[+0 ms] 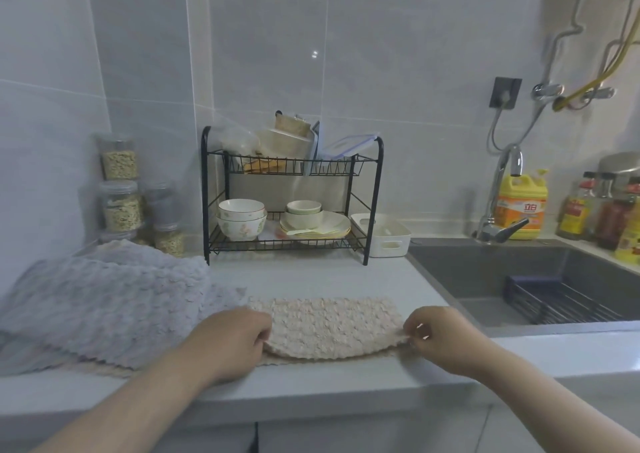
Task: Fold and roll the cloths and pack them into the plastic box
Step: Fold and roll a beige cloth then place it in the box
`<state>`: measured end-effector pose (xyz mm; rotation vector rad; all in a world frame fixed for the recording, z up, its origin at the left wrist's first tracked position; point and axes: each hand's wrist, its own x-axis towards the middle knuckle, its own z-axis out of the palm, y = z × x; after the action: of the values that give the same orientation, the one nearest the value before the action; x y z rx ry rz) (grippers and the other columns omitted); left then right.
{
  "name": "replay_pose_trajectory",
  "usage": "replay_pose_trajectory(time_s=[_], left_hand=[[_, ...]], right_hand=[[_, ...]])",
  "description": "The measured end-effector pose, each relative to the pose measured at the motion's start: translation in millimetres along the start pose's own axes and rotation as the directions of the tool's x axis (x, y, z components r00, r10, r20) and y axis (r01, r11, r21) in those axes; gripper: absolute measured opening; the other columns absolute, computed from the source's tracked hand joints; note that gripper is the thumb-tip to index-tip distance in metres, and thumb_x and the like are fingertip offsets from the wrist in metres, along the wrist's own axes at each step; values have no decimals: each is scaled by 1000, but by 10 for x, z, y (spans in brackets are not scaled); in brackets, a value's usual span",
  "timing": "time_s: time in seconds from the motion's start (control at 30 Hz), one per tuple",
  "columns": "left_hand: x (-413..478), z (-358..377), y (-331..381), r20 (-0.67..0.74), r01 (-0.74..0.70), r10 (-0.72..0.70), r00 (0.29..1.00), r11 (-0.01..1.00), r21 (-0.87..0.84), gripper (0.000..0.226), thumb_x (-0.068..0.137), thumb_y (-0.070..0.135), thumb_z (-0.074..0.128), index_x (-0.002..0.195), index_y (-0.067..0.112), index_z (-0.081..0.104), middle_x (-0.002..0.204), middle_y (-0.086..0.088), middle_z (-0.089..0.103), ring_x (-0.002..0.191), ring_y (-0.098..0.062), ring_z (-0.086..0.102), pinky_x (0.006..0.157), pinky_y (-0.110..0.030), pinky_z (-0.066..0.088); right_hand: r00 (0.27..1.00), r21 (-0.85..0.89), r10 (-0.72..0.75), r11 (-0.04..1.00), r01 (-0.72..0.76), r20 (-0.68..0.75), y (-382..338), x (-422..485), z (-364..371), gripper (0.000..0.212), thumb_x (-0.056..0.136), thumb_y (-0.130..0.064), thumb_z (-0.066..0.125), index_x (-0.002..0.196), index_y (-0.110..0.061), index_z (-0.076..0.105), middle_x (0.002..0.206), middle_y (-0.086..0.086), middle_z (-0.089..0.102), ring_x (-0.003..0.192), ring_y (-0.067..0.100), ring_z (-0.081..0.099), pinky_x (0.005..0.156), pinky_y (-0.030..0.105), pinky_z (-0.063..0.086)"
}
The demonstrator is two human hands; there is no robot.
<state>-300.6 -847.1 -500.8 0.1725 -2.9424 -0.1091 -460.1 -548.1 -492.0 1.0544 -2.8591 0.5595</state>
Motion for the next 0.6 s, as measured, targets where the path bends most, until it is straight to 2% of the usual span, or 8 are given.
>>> replay_pose_trajectory(time_s=[0.07,0.13,0.23,0.3,0.37,0.43,0.53,0.6], left_hand=[[-30,50,14,43,-15,14,999,999,32,11,88,19,42,79,23,45,85,8,54,75,-13,48,54,-22,29],[-37,58,19,61,-22,20,998,999,34,9,88,19,43,80,23,45,86,8,54,76,-13,48,54,-22,28],[-1,52,-1,58,0,0,998,1000,6,12,89,21,42,77,22,44,86,6,54,80,-16,51,63,-28,38],[46,48,-38,35,42,-41,999,999,-28,11,91,20,40,80,21,43,84,2,53,79,-19,51,67,-33,41],[71,49,-61,19,45,-44,999,999,-16,13,91,17,39,79,21,38,79,3,48,75,-20,47,65,-35,39],[62,72,-59,29,-9,7,1000,999,45,19,89,10,37,75,23,32,75,6,41,75,-19,46,64,-35,37],[22,136,-70,58,-86,81,995,991,101,19,84,5,34,77,22,32,72,9,34,93,-24,52,71,-35,40],[14,145,-91,65,-102,96,993,990,95,17,83,6,35,79,23,36,75,9,37,101,-27,53,75,-36,45]], right_hand=[[999,-33,-21,999,22,24,22,-21,53,21,80,-17,57,75,-38,57,85,-18,63,79,-4,58,75,16,48],[999,-53,-31,998,32,27,44,-29,93,21,80,-22,59,71,-39,54,82,-19,62,75,-8,55,71,12,46],[998,-77,-54,995,55,12,48,-35,116,16,85,-30,61,73,-36,53,79,-19,59,72,-9,54,65,8,40],[998,-69,-57,996,55,-24,52,-18,119,9,90,-27,57,81,-30,56,77,-19,58,70,-7,54,61,8,39],[997,-84,-49,996,44,-53,59,9,128,7,92,-24,52,86,-26,54,76,-16,56,71,1,54,60,12,39],[998,-141,-44,989,37,-44,60,39,152,10,92,-21,48,84,-25,50,79,-12,55,76,13,54,65,22,42],[995,-214,-103,971,103,11,52,45,186,19,86,-15,46,71,-27,43,75,-10,49,77,17,51,69,28,43],[992,-213,-122,969,129,45,59,33,188,27,83,-15,47,63,-29,36,72,-12,45,75,16,49,69,28,44]])
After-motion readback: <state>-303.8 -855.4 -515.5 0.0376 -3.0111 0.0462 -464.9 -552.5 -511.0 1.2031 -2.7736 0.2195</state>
